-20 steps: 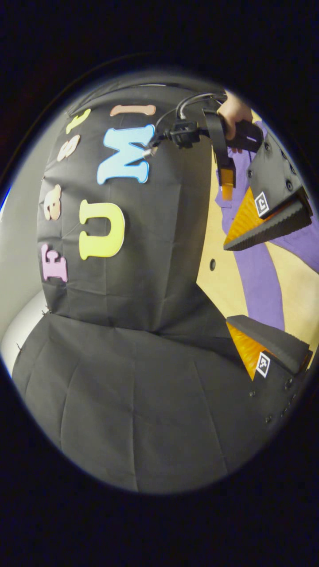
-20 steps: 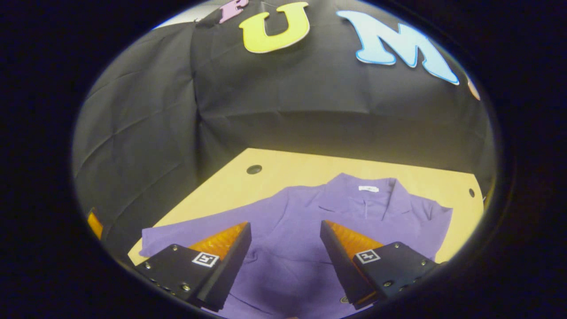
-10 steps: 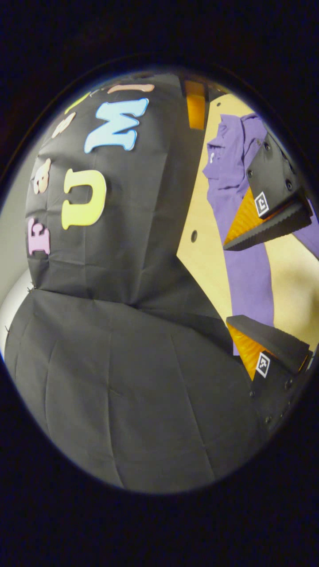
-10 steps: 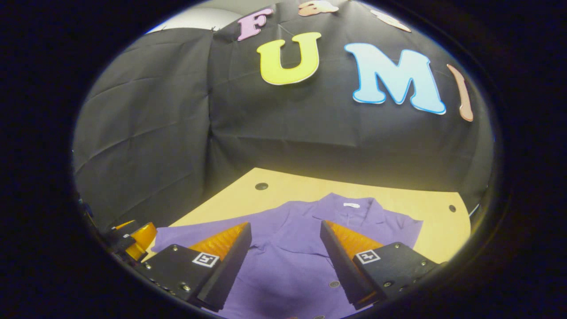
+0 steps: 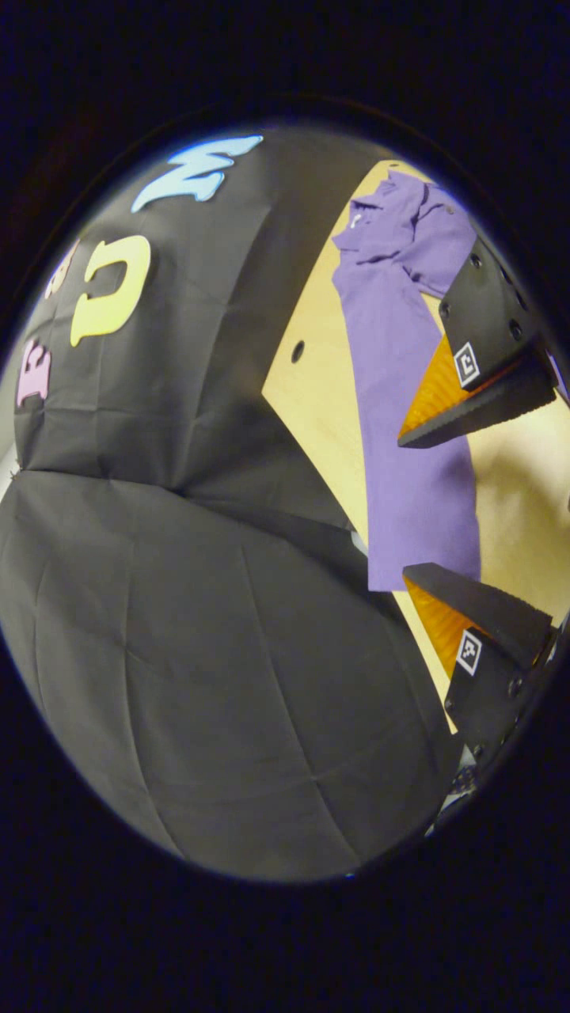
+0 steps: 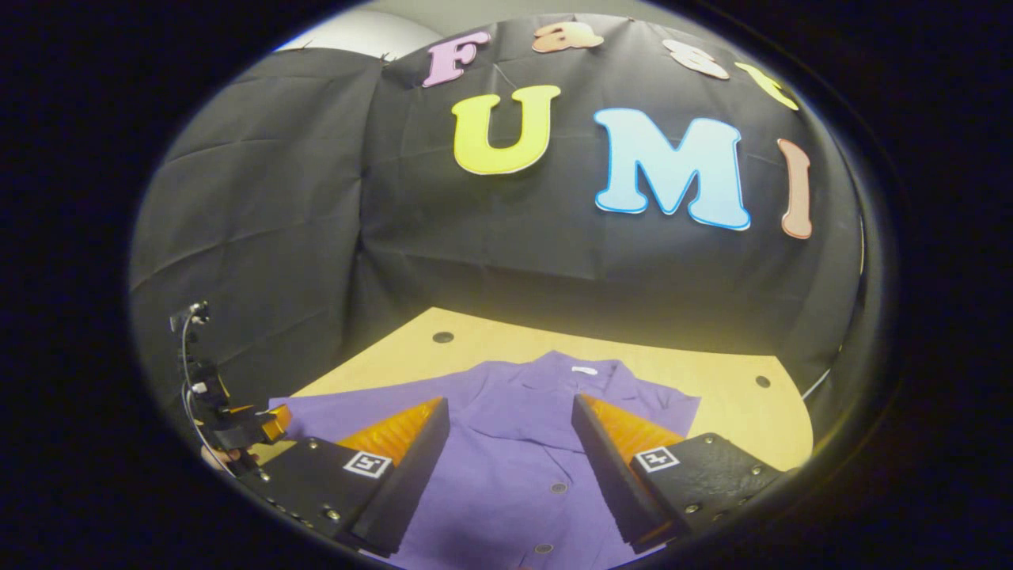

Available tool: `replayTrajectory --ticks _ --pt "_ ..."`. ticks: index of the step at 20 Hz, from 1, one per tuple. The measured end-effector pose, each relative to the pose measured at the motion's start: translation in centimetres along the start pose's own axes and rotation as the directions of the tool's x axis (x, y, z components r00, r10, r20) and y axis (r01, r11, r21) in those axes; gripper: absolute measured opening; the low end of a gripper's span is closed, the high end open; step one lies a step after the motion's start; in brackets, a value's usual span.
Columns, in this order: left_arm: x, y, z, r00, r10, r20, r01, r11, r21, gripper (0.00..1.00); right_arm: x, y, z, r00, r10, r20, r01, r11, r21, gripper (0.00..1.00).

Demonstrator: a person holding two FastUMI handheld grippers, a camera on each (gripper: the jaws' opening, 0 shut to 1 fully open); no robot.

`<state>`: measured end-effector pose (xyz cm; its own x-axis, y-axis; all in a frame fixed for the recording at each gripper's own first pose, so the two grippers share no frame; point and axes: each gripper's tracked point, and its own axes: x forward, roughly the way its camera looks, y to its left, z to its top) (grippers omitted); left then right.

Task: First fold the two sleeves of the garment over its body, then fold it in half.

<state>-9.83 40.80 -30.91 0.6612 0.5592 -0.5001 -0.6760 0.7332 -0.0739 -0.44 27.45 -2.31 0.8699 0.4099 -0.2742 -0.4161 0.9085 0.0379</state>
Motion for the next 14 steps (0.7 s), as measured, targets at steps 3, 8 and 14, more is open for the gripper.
replayTrajectory --ticks 3,8,14 --pt "0.7 1.8 -1.3 0.999 0.029 -0.033 -0.030 1.000 -0.010 0.93 -0.3 -0.1 -0.2 1.000 -0.007 0.006 0.007 1.000 -0.006 0.96" --pt "1.9 2.7 -2.4 0.996 0.054 -0.076 -0.056 0.998 -0.024 0.93 -0.2 0.9 -0.6 0.999 0.033 -0.019 -0.032 0.999 0.009 0.96" --pt "2.4 3.2 -3.4 0.991 0.078 -0.105 -0.081 0.996 -0.025 0.96 0.5 1.2 -1.5 0.997 0.057 -0.047 -0.057 0.998 0.006 0.96"
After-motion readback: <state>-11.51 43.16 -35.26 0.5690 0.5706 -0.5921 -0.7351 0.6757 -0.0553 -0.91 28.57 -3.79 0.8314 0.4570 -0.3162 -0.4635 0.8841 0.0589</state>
